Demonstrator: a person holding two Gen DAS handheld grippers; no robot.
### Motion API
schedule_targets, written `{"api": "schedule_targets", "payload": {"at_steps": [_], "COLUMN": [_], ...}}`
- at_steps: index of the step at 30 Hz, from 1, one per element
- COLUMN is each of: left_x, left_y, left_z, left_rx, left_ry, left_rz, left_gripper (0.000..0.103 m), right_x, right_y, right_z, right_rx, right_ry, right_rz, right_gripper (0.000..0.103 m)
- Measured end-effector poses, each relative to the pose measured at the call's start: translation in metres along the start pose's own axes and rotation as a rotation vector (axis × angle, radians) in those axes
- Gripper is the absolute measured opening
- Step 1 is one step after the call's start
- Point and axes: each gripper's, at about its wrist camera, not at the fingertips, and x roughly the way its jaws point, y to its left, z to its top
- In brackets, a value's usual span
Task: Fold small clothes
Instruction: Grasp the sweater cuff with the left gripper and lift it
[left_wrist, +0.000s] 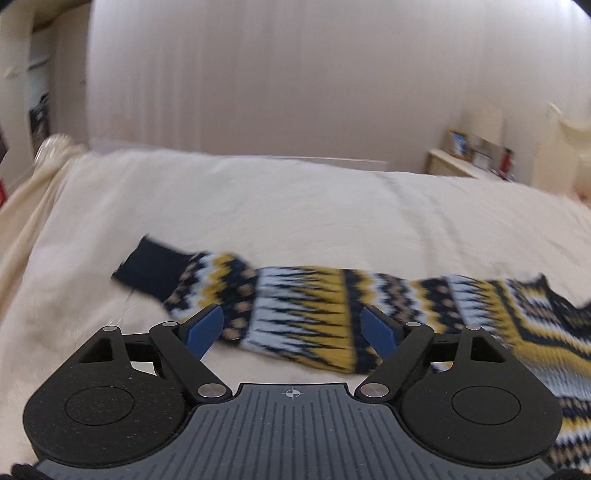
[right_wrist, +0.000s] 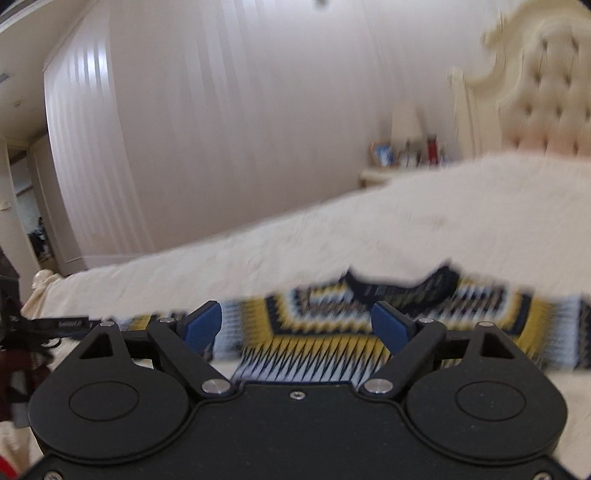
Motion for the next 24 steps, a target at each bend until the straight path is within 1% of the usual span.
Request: {"api": "schedule_targets", "payload": {"at_steps": [3, 6, 8, 11, 12, 13, 14, 15, 16, 17, 18, 19, 21, 22, 24], "left_x": [0.014, 0.022, 0.030, 0.043, 0.050, 0.055, 0.069, 0.073, 0.078, 0.084, 0.088, 0.091, 0.091, 0.088, 0.078], "left_y": [0.023, 0.044, 0.054, 0.074, 0.078, 0.084, 0.090, 0.093, 0.094, 0.095, 0.095, 0.095, 0.095, 0.093, 0.085], "left_z": [-0.003, 0.002, 0.006, 0.010, 0.011, 0.012, 0.009, 0.009, 0.009, 0.010, 0.010, 0.011, 0.015, 0.019, 0.030], "left_rx": [-0.092, -0.180, -0.217, -0.274, -0.293, -0.321, -0.342, -0.358, -0.363, -0.357, -0.349, -0.344, -0.355, -0.359, -0.329], "left_ry": [0.019, 0.033, 0.047, 0.059, 0.069, 0.080, 0.090, 0.095, 0.104, 0.118, 0.121, 0.125, 0.136, 0.132, 0.104], "left_rz": [0.035, 0.057, 0.085, 0.101, 0.101, 0.089, 0.071, 0.054, 0.042, 0.022, -0.001, -0.014, -0.010, -0.010, -0.017], "left_gripper": [0.082, 0.082, 0.082, 0.082, 0.082, 0.080, 0.077, 0.070, 0.060, 0.053, 0.033, 0.007, 0.005, 0.005, 0.005], "right_x": [-0.002, -0.006, -0.006, 0.003, 0.008, 0.009, 0.008, 0.008, 0.008, 0.007, 0.008, 0.007, 0.008, 0.009, 0.011], "right_y": [-0.008, -0.014, -0.017, -0.022, -0.023, -0.024, -0.023, -0.022, -0.020, -0.018, -0.016, -0.014, -0.012, -0.012, -0.014], "right_z": [-0.003, 0.003, 0.005, 0.001, -0.001, -0.002, -0.001, -0.002, -0.002, -0.002, -0.002, -0.002, -0.002, -0.002, -0.002], "right_rx": [0.037, 0.066, 0.079, 0.106, 0.119, 0.133, 0.141, 0.140, 0.131, 0.119, 0.104, 0.089, 0.074, 0.075, 0.086], "right_ry": [0.046, 0.042, 0.038, 0.063, 0.075, 0.084, 0.091, 0.093, 0.092, 0.090, 0.089, 0.089, 0.093, 0.097, 0.115], "right_rz": [0.015, 0.026, 0.027, 0.018, 0.024, 0.033, 0.045, 0.052, 0.055, 0.054, 0.053, 0.051, 0.046, 0.045, 0.041], "right_gripper": [0.088, 0.088, 0.088, 0.089, 0.089, 0.089, 0.089, 0.089, 0.089, 0.089, 0.089, 0.089, 0.089, 0.089, 0.089]}}
